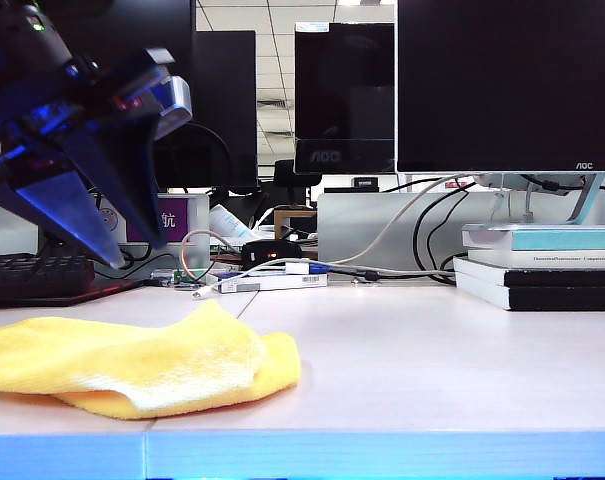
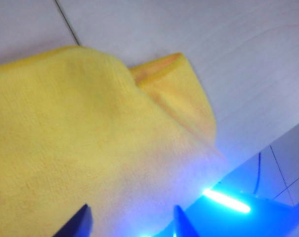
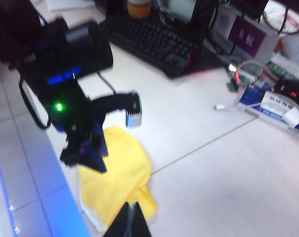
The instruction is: Wipe the table from back to front using the rag.
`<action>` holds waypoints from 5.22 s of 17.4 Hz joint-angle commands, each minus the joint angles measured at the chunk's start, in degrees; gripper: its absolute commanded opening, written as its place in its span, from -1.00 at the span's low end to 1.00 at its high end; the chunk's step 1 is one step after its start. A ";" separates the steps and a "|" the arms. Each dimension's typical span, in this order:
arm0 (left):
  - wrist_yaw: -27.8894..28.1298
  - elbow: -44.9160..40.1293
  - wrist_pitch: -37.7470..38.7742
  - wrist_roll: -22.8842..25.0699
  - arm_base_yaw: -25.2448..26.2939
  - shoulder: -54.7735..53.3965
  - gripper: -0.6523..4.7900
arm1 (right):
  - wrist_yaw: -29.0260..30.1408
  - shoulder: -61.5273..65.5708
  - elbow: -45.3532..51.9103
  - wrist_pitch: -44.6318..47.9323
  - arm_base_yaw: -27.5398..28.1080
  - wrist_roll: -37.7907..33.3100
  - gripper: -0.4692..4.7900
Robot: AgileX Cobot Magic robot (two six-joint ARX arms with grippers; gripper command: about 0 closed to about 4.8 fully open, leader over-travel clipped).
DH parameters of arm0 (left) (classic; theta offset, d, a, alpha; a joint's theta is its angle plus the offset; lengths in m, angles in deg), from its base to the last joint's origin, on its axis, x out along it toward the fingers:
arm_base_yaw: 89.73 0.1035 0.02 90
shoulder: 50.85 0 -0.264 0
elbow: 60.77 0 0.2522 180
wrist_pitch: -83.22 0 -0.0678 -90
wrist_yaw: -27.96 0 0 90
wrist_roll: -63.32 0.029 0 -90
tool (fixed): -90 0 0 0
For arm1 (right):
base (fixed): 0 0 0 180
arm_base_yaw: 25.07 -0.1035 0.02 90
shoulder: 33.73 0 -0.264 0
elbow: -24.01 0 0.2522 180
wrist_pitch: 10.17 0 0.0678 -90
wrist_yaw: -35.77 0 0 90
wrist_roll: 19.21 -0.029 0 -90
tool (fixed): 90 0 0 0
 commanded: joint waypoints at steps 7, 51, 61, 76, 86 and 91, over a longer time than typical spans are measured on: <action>9.57 0.20 -6.56 -3.23 -3.69 -11.63 0.05 | 0.04 -1.70 -0.26 2.19 0.00 -0.57 -0.84; 14.95 -0.13 -21.70 -7.96 -5.51 -22.01 -0.78 | -0.22 -3.10 -0.26 -0.02 -0.04 -5.64 -0.84; 17.22 2.97 -26.49 -5.46 -0.35 -25.79 -0.78 | -0.24 -3.06 -0.26 -0.09 -0.02 -6.16 -0.84; 17.07 26.38 -23.10 -2.12 2.75 -42.29 -0.78 | -1.22 -3.13 -0.26 -4.09 -0.04 -7.48 -0.84; 16.65 41.62 -18.64 -1.05 6.84 -51.36 -0.78 | -1.27 -3.06 -0.26 -5.38 -0.02 -8.09 -0.84; 16.74 48.61 -16.81 -0.17 7.15 -55.82 -0.78 | -1.27 -3.06 -0.26 -5.60 -0.02 -8.94 -0.84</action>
